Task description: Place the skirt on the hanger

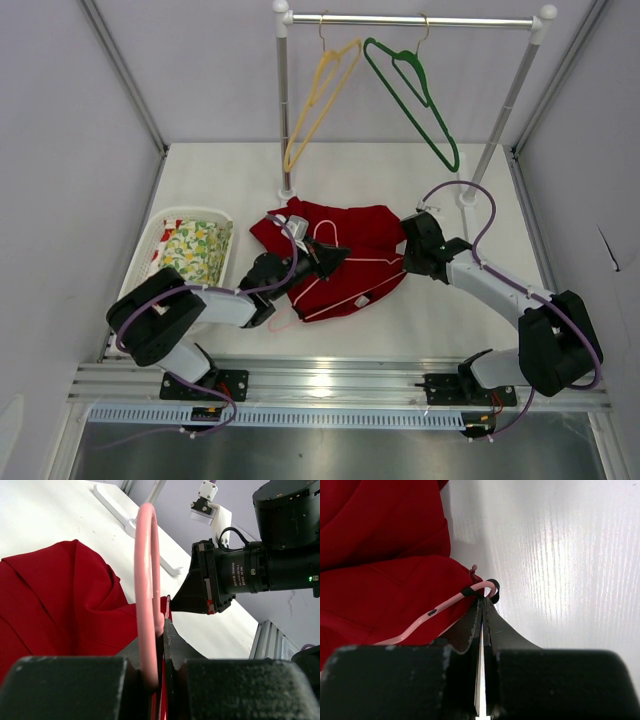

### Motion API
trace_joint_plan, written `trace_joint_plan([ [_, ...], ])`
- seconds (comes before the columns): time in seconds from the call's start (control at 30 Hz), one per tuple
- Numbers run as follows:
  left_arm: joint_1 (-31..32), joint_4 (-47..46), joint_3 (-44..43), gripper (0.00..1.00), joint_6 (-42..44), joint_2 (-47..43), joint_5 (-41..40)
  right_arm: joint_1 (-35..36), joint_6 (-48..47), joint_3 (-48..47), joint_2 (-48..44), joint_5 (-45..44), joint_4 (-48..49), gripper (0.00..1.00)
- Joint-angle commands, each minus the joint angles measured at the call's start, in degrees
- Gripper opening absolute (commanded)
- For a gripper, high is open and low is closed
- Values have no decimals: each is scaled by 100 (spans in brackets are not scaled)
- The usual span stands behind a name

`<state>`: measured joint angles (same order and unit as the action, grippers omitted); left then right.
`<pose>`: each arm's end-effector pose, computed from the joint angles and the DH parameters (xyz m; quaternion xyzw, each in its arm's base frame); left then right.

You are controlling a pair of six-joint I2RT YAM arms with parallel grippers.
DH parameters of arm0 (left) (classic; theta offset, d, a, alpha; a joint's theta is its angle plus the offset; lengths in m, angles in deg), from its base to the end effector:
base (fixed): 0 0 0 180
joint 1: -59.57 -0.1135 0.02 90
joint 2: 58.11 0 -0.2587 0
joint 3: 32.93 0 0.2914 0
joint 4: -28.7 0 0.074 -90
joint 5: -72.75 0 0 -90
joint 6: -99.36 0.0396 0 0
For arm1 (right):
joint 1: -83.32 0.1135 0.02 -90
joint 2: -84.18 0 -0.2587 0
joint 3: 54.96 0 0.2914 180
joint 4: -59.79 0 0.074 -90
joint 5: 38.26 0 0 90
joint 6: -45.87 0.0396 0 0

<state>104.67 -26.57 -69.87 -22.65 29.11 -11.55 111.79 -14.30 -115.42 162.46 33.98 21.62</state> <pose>0.2137 -0.2200 0.1576 0.1133 0.6662 -0.4852 0.5549 0.2759 0.1359 0.1850 0.0564 0.9442 0.0118 0.3243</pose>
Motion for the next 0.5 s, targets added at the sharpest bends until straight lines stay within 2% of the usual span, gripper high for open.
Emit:
trace_joint_plan([
  [0.0, 16, -746, -166, 0, -60, 128, -183, -34, -108, -38, -129, -114, -96, 0],
  [0.2, 34, -887, -175, 0, -130, 234, -174, -69, -135, -160, -67, -122, -114, 0],
  [0.47, 60, -878, -219, 0, -165, 348, -209, -184, -196, -319, -76, -35, -158, 7],
])
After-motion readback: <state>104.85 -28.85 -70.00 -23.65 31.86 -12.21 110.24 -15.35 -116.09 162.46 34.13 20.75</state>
